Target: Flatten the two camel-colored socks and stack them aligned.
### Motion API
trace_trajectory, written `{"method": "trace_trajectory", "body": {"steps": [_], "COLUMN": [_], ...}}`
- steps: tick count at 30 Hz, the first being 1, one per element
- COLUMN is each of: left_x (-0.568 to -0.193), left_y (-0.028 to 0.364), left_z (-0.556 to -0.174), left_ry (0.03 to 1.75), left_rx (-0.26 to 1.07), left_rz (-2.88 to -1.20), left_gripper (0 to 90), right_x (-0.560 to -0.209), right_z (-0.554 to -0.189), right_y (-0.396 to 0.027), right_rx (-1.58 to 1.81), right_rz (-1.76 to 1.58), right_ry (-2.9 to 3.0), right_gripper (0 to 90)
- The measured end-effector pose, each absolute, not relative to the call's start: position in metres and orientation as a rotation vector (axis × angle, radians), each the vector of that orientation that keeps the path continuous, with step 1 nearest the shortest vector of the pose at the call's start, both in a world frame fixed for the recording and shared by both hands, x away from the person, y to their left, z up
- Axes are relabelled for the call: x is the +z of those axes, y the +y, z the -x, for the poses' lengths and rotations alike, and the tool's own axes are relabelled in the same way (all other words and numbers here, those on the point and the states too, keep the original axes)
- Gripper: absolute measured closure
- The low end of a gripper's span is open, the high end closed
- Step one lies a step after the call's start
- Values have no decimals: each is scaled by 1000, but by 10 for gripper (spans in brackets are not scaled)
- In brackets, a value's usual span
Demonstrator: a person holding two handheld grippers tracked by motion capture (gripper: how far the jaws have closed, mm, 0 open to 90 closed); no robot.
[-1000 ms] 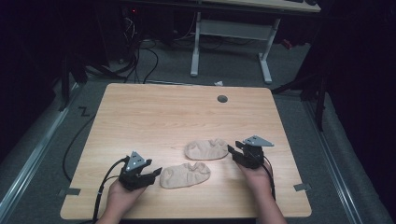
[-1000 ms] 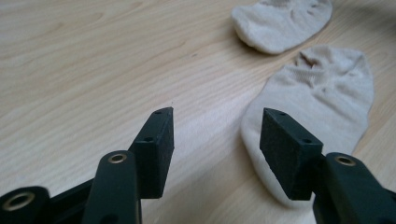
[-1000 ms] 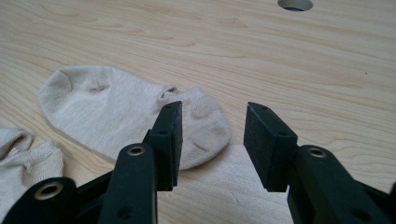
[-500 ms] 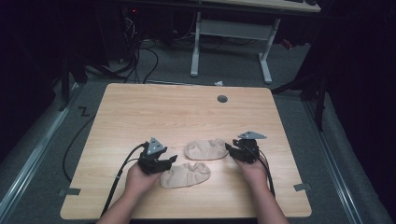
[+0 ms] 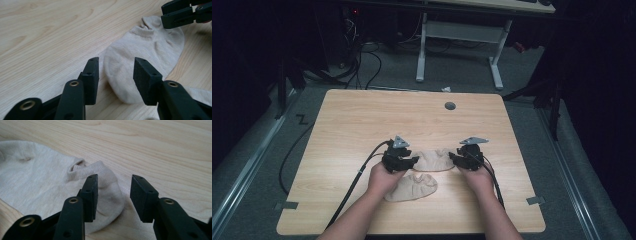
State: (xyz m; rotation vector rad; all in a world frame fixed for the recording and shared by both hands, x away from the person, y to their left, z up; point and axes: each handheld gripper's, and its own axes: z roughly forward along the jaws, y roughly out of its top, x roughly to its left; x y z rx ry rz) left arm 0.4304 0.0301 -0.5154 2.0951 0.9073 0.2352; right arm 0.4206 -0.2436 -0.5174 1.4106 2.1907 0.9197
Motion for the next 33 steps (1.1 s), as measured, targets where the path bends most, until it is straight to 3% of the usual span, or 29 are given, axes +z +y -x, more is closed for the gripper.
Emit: {"method": "trace_trajectory", "body": {"steps": [3,9,12,20,33], "left_x": [-516,-519,-517,-504,-504], "left_y": [25,21,22,34,61], "left_z": [-430,-433,-430,-417,-412], "left_ry": [898,941,930,918,953], "left_rx": [258,307,339,409,449], "left_rz": [-2113,-2146,-2135,-2069,-2034], "left_gripper": [635,859,873,875,875], "right_x": [-518,-522,-521,-503,-503], "right_z": [-420,-420,-418,-410,-414], "right_y": [-245,-245,-242,-236,-216], "right_rx": [920,903,911,987,1042], "right_rz": [-1415,-1416,-1385,-1326,-1305], "right_ry": [2194,2221,2237,2195,2191], "right_gripper": [630,783,870,874,873]}}
